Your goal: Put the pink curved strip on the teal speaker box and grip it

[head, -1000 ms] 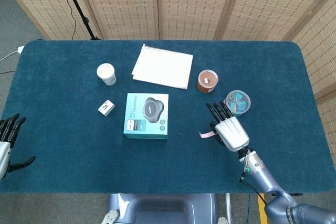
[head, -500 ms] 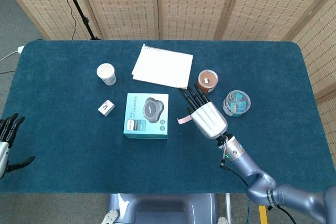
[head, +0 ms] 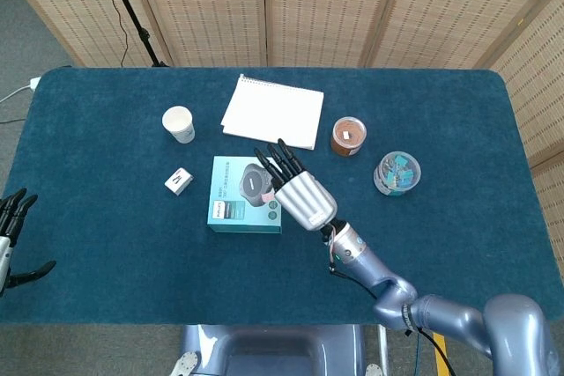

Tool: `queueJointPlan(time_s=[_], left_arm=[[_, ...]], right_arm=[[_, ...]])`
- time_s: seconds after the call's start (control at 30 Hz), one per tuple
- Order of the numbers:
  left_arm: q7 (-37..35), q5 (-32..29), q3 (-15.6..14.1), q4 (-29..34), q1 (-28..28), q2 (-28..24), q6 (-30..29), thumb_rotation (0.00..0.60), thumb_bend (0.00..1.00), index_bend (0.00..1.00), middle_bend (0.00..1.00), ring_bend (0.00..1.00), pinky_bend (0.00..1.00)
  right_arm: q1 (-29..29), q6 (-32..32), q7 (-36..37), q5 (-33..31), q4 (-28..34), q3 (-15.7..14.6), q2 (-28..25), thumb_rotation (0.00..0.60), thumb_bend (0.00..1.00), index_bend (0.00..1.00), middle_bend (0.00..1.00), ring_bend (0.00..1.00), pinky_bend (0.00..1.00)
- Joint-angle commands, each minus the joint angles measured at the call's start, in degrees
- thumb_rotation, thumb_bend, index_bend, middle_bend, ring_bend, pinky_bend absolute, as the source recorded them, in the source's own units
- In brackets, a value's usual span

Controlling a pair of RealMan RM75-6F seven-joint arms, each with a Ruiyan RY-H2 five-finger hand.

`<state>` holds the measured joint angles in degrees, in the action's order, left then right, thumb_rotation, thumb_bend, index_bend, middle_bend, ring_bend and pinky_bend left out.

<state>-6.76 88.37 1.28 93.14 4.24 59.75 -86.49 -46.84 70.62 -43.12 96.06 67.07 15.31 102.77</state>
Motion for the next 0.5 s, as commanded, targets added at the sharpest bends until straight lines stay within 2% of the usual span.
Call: queueJointPlan(time_s=[0.03,0.23,0.5], left_arm=[[-0.04,-0.05,0.00,0.08,0.01,-0.06,0.07,0.600,0.00,0.00,0.00,0.00,0.00],[-0.34,0.13,-0.16,0.09,-0.13,-0.25,-0.06,0.600,0.00,0.00,0.00,0.00,0.00],[-0.97,-0.26,-0.01,0.17,0.01,-0.58,0.32,0.600,0.00,0.00,0.00,0.00,0.00]], right_arm=[[-1.40,0.74,-2.74,-0.11,-1.01,0.67,2.08,0.600,0.56,0.66,0.00,0.00,0.00],[-3.29,-1.65,-6.50,-0.36,-3.75,-0.43,4.37,0.600,0.56,0.66,0.00,0.00,0.00],[-4.64,-1.69,-7.22,-0.27,-6.28,-1.38,6.17,0.600,0.56,0.66,0.00,0.00,0.00]])
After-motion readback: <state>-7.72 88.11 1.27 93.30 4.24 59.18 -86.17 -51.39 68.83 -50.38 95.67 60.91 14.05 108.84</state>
